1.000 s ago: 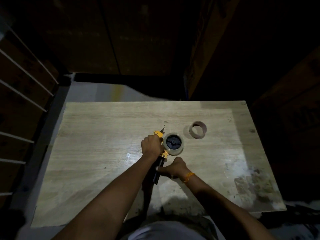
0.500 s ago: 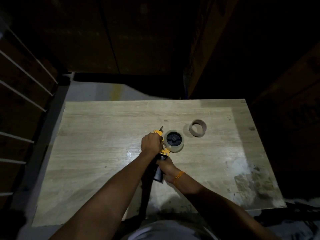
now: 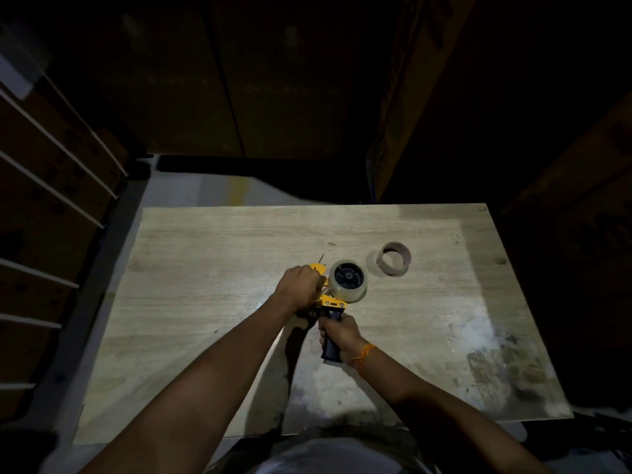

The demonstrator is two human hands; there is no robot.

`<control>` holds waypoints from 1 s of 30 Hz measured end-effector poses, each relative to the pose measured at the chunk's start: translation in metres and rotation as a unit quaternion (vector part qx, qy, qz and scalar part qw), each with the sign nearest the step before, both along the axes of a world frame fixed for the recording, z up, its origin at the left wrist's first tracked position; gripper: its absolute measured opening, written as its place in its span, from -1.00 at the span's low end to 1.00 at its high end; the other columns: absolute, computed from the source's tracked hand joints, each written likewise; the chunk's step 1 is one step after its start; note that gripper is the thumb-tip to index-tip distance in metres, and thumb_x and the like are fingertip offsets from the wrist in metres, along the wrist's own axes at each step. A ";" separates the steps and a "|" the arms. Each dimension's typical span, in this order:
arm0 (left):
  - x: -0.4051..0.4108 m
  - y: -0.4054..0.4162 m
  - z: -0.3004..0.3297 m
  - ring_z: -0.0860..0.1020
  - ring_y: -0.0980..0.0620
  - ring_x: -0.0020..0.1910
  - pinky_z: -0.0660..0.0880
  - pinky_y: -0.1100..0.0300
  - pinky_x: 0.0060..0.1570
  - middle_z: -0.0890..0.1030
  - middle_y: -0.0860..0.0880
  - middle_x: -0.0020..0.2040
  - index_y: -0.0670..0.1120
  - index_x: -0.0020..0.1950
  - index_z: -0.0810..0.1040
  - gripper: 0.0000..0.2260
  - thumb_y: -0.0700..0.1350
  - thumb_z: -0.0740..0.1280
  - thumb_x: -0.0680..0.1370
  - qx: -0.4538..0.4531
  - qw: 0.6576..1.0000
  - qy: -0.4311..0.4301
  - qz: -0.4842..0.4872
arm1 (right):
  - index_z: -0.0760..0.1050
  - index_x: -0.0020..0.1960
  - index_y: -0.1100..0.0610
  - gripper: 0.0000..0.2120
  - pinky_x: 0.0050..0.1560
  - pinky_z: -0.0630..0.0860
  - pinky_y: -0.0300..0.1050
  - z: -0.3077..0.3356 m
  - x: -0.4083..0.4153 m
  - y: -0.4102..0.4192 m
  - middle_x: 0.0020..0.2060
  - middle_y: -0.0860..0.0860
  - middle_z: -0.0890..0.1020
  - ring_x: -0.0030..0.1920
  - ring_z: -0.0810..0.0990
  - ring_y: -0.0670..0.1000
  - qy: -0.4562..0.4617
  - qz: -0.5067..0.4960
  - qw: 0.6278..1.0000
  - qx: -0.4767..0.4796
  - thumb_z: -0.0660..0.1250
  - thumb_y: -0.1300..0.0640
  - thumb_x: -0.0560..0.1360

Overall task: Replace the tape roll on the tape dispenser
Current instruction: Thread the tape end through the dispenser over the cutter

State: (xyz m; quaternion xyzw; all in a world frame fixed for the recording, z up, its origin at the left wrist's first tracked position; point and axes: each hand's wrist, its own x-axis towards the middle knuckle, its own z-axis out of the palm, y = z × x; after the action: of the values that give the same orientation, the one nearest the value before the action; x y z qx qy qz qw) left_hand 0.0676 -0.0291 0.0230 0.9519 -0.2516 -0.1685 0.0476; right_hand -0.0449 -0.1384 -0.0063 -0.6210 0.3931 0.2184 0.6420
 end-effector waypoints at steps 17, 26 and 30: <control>0.003 0.002 0.074 0.59 -0.25 -0.21 0.43 0.06 -0.31 0.62 -0.19 -0.16 -0.09 -0.13 0.58 -0.86 -0.03 0.37 0.54 -0.013 0.995 -0.003 -0.103 | 0.62 -0.41 0.29 -0.84 -0.31 0.51 -0.02 0.019 -0.003 -0.031 -0.57 0.16 0.47 -0.62 0.38 0.07 -0.003 0.023 1.000 -0.011 0.58 0.26 0.18; 0.021 -0.012 0.136 0.42 -0.11 -0.41 0.42 0.06 -0.41 0.47 -0.08 -0.41 -0.11 -0.38 0.49 -0.72 -0.12 0.39 0.52 0.081 0.979 0.035 -0.182 | 0.58 -0.30 0.15 -0.79 -0.56 0.28 -0.31 0.053 -0.015 -0.022 -0.65 -0.03 0.40 -0.60 0.25 -0.01 -0.001 0.105 0.994 -0.019 0.59 0.16 0.39; 0.032 -0.012 0.163 0.48 -0.06 -0.31 0.42 0.10 -0.36 0.55 -0.08 -0.27 -0.17 -0.25 0.63 -0.85 -0.16 0.44 0.52 0.112 0.978 0.022 -0.177 | 0.53 -0.20 0.19 -0.85 -0.58 0.33 -0.31 0.069 -0.020 -0.025 -0.59 0.00 0.35 -0.59 0.24 -0.02 -0.008 0.135 0.991 0.009 0.50 0.24 0.40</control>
State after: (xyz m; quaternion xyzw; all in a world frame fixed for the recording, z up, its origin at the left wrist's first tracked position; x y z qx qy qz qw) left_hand 0.0998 -0.0406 0.1865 0.8876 -0.3944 -0.2222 -0.0846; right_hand -0.0647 -0.1631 0.0630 -0.6644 0.2989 0.3017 0.6150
